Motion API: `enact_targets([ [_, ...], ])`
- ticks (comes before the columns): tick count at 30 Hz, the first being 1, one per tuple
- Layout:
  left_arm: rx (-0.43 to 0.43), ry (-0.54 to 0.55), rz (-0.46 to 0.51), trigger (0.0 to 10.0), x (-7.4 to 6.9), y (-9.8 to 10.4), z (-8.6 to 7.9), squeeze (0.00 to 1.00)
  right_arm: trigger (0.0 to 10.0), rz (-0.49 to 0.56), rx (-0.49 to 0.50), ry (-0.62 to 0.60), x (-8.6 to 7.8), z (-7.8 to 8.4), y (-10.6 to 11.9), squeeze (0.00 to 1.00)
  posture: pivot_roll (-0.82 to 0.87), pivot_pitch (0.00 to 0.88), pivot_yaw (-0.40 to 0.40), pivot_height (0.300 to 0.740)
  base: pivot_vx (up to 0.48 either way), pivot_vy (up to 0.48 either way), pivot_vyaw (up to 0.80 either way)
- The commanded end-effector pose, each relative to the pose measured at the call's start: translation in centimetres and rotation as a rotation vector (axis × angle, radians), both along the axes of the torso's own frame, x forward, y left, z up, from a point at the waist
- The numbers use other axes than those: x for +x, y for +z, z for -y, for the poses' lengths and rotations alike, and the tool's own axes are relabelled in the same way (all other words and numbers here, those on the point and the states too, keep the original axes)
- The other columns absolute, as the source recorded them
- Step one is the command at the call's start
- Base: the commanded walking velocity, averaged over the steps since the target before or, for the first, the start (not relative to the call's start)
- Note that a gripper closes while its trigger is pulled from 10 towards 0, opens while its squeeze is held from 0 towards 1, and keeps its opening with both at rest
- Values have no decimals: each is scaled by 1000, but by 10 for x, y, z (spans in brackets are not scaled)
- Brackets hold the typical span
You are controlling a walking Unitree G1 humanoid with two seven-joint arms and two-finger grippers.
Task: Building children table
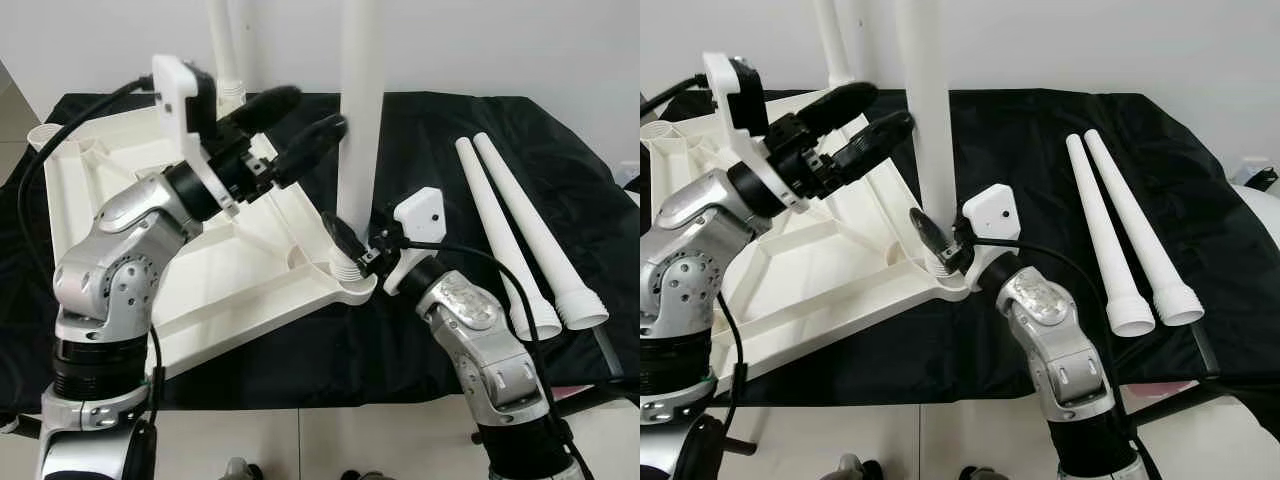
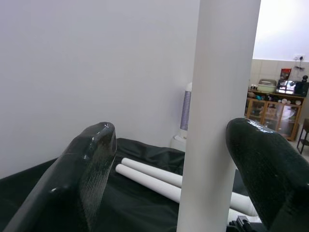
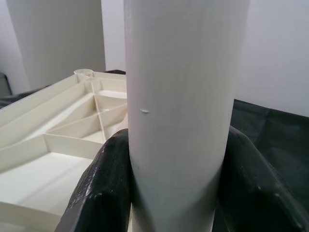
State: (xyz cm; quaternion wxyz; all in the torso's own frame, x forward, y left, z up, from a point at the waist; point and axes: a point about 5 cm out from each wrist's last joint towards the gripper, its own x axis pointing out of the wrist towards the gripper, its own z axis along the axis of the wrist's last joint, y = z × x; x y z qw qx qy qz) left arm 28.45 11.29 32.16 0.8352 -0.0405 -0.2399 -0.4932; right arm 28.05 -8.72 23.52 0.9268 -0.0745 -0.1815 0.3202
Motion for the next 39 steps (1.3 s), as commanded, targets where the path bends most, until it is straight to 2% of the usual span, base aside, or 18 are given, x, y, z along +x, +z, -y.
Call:
enact_targets([
  [1,18,-15,10,10000,-3,3,7,0,10000,10,-30,41,-3,-8,-2,0,17,134,-17,740,0,0,0],
  [5,15,-57,6,10000,-6,5,12,0,10000,-1,-59,51,-1,-11,-5,0,11,134,-15,740,0,0,0],
  [9,59,-164,14,10000,-16,2,23,0,10000,-36,-110,35,7,-14,-11,0,10,136,-11,740,0,0,0],
  [11,59,-164,14,10000,-16,2,23,0,10000,-36,-110,35,7,-14,-11,0,10,136,-11,740,0,0,0],
  [13,102,-229,21,10000,-25,-2,28,0,10000,-59,-155,6,17,-14,-14,0,10,137,-10,740,0,0,0],
  [26,119,-243,7,10000,-28,-5,32,0,10000,-87,-156,-81,34,-14,-12,0,17,138,-12,740,0,0,0],
  [29,126,-136,-17,10000,-16,-6,34,0,10000,-66,-129,-56,31,-18,-7,0,16,139,-13,740,0,0,0],
  [30,126,-136,-17,10000,-16,-6,34,0,10000,-66,-129,-56,31,-18,-7,0,16,139,-13,740,0,0,0],
  [32,101,3,-52,10000,1,-5,31,0,10000,-43,-100,-22,24,-19,-4,0,17,141,-14,740,0,0,0],
  [34,28,190,-97,10000,23,0,22,0,10000,-31,-71,10,17,-18,-1,0,16,143,-14,740,0,0,0],
  [35,28,190,-97,10000,23,0,22,0,10000,-31,-71,10,17,-18,-1,0,16,143,-14,740,0,0,0],
  [37,-91,352,-150,10000,41,6,7,0,10000,-34,-54,25,11,-16,0,0,15,142,-14,740,0,0,0],
  [39,-237,447,-181,10000,51,15,-13,0,10000,-47,-41,14,6,-11,-1,0,11,144,-13,740,0,0,0],
])
